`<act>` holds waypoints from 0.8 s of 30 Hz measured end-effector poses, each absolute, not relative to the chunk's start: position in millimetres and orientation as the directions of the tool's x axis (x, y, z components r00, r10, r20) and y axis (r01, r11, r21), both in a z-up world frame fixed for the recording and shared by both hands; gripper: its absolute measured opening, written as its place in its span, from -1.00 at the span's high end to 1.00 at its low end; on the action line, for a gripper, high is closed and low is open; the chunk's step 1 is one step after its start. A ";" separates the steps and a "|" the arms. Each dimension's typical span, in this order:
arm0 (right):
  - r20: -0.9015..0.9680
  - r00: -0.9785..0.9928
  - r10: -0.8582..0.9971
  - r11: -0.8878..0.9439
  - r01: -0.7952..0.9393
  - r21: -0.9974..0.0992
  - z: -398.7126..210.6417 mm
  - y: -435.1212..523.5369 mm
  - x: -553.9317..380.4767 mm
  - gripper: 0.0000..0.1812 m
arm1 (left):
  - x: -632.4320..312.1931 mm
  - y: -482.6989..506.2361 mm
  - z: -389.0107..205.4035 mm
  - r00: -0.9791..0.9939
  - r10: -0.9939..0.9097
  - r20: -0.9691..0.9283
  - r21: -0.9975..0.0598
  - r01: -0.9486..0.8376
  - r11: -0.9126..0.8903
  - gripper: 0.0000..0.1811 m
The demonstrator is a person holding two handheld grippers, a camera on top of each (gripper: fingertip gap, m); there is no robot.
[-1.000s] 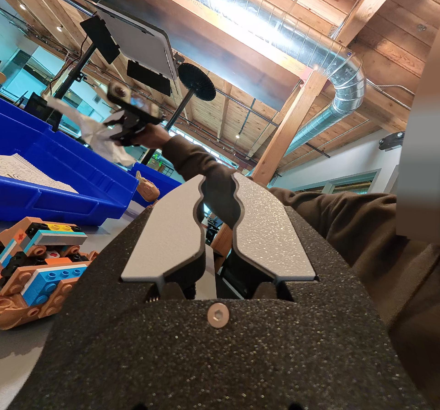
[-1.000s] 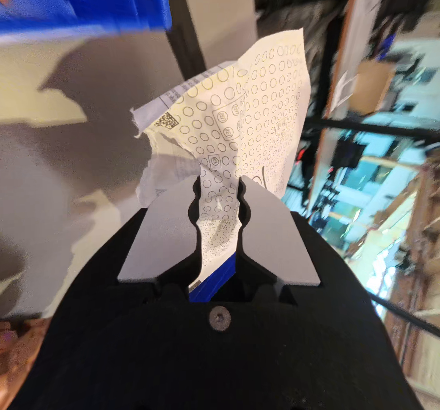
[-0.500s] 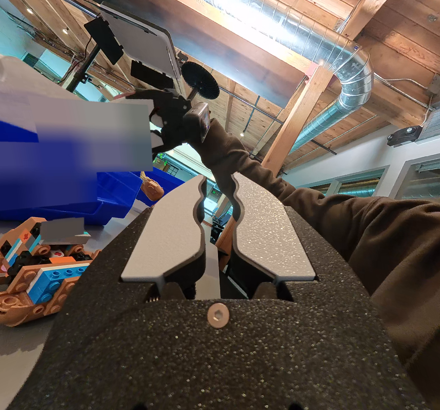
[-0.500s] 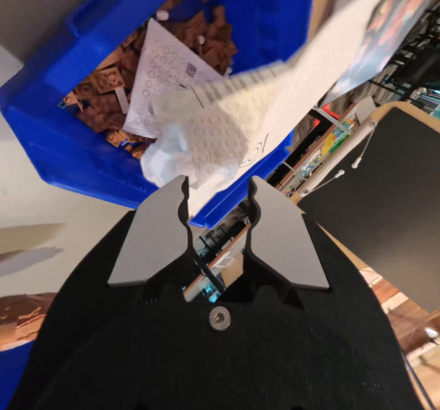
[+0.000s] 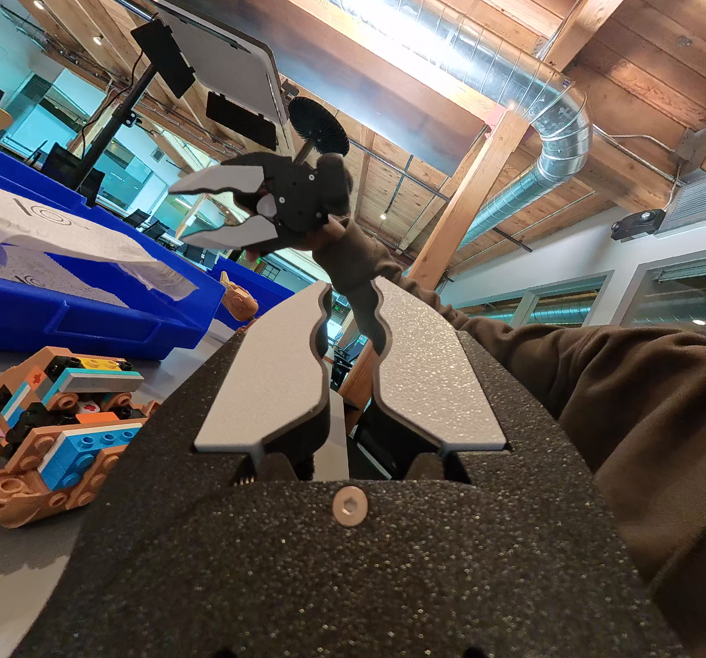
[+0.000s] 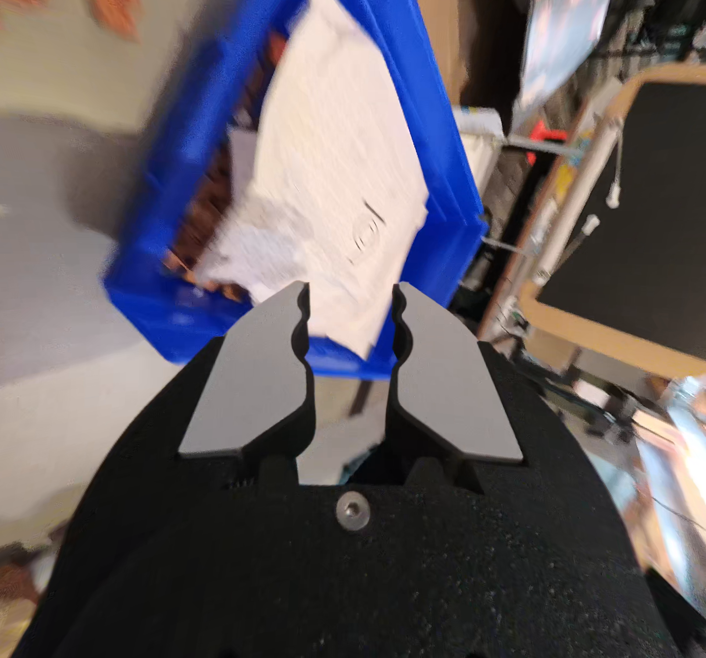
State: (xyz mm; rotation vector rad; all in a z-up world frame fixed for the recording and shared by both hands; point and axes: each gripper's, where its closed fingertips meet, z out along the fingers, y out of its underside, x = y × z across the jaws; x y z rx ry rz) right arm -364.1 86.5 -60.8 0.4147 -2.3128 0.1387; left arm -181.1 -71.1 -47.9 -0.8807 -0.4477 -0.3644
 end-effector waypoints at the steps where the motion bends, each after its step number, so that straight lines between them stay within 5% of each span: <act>1: 0.694 -0.677 -0.246 0.933 -0.359 -0.020 -68.1 75.5 -355.1 0.55 | -181.2 -71.1 -47.9 0.848 -0.121 0.516 -0.652 0.480 0.586 0.79; 4: 0.640 -0.717 -0.277 0.928 -0.372 -0.016 -95.4 59.8 -345.0 0.57 | -181.2 -70.9 -48.1 0.849 -0.117 0.516 -0.654 0.478 0.586 0.79; 9: 0.683 -0.686 -0.250 0.967 -0.145 0.209 -113.2 96.8 -391.6 0.50 | -181.2 -72.2 -48.0 0.849 -0.114 0.515 -0.653 0.475 0.590 0.79; 11: 0.726 -0.679 -0.108 0.994 -0.057 0.094 -101.9 99.1 -396.1 0.50 | -181.3 -72.6 -48.0 0.849 -0.115 0.516 -0.652 0.476 0.591 0.79; 14: 0.760 -0.592 0.268 0.960 0.103 -0.259 -64.5 101.3 -387.0 0.48 | -181.5 -72.6 -47.9 0.847 -0.122 0.517 -0.649 0.481 0.590 0.79; 18: 0.475 -0.475 0.741 0.628 0.240 -0.740 -43.8 114.3 -341.3 0.37 | -181.5 -72.0 -47.8 0.845 -0.129 0.518 -0.646 0.486 0.588 0.79; 21: 0.278 -0.408 0.869 0.411 0.288 -0.865 -61.4 124.2 -310.2 0.30 | -181.2 -72.1 -47.7 0.846 -0.130 0.518 -0.645 0.486 0.590 0.80; 24: 0.173 -0.376 0.910 0.316 0.362 -0.877 -93.0 125.9 -302.1 0.27 | -181.2 -72.0 -47.9 0.847 -0.125 0.517 -0.647 0.482 0.590 0.80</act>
